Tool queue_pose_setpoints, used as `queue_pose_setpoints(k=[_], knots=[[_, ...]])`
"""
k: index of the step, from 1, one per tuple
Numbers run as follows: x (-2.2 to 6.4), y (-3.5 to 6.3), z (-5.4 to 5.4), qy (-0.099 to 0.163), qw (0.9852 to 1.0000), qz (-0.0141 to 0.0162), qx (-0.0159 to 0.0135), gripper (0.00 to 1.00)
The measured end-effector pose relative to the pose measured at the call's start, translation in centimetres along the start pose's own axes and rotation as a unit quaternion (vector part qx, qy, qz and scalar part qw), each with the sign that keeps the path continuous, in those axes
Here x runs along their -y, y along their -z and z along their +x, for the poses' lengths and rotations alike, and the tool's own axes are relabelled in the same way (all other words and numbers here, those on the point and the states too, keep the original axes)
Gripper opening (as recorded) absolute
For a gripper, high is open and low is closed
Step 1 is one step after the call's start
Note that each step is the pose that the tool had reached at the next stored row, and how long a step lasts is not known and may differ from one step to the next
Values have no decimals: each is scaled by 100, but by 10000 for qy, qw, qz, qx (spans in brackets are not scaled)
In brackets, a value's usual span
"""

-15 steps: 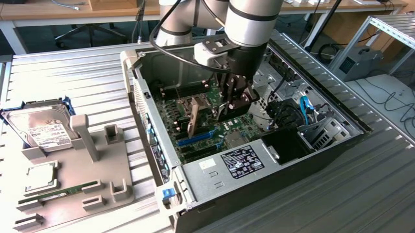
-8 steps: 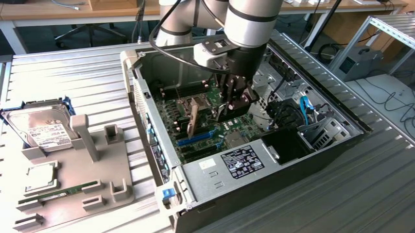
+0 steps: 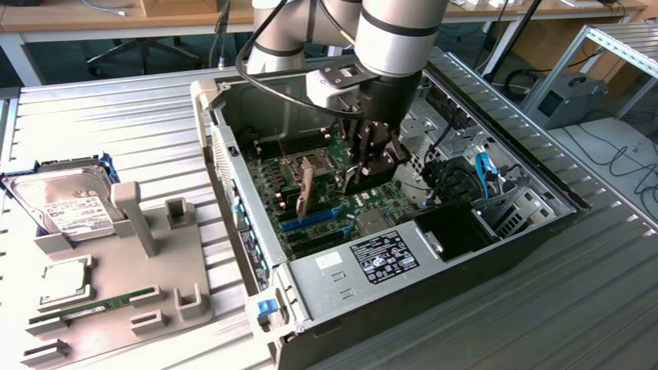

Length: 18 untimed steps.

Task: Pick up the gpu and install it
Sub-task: 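Insert the gpu into the slot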

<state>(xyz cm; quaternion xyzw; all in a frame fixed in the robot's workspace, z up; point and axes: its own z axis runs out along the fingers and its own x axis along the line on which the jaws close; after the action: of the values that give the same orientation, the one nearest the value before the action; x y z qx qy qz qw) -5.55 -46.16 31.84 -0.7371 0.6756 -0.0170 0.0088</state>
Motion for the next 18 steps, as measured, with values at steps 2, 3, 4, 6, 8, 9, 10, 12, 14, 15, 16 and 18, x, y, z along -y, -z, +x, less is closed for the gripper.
queue_pose_setpoints(k=[2,3,4,6,8,9,10,12,14,15,16,18], knots=[[-2,-2,2,0,10000,0,0,26],[-4,-4,4,0,10000,0,0,26],[-6,-5,5,0,10000,0,0,26],[-10,-9,9,0,10000,0,0,26],[-14,-14,13,0,10000,0,0,26],[-14,-15,13,0,10000,0,0,26],[-16,-16,15,0,10000,0,0,26],[-18,-18,16,0,10000,0,0,26],[-36,-36,33,0,10000,0,0,26],[-46,-56,44,0,10000,0,1,26],[-47,-57,45,0,10000,0,0,26],[-49,-60,47,0,10000,0,0,26]])
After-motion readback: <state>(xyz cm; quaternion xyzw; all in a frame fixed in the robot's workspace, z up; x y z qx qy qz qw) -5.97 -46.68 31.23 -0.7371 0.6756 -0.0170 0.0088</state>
